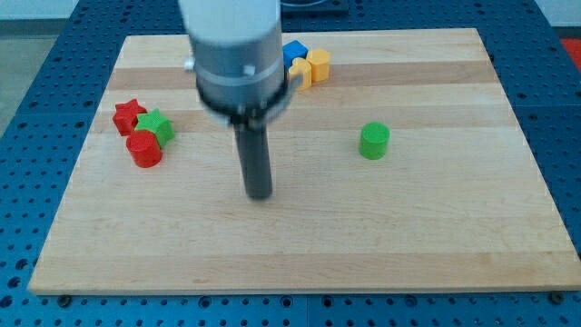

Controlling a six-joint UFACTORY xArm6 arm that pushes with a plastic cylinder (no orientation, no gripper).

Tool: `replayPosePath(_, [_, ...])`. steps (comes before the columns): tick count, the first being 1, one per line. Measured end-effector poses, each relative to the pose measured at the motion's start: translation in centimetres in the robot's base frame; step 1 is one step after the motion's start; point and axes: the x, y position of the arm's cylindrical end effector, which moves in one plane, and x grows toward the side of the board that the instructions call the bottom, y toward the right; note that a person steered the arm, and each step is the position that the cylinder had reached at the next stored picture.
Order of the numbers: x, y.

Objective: Put the green circle at the center of the board

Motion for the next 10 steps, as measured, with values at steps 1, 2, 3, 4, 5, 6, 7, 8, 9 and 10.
replayPosePath(1, [4.3,3.6])
replayPosePath(2, [5.4,10.8])
replayPosePath(3, [2.6,17.2])
replayPosePath(4, [-4.8,19.6])
replayPosePath(5, [-9.4,19.4])
replayPosePath(6, [-9.4,19.0])
replayPosePath(7, [-9.4,18.2])
replayPosePath(8, [-9.4,16.6])
replayPosePath(9, [-9.4,14.7])
replayPosePath(10, [-9.4,12.5])
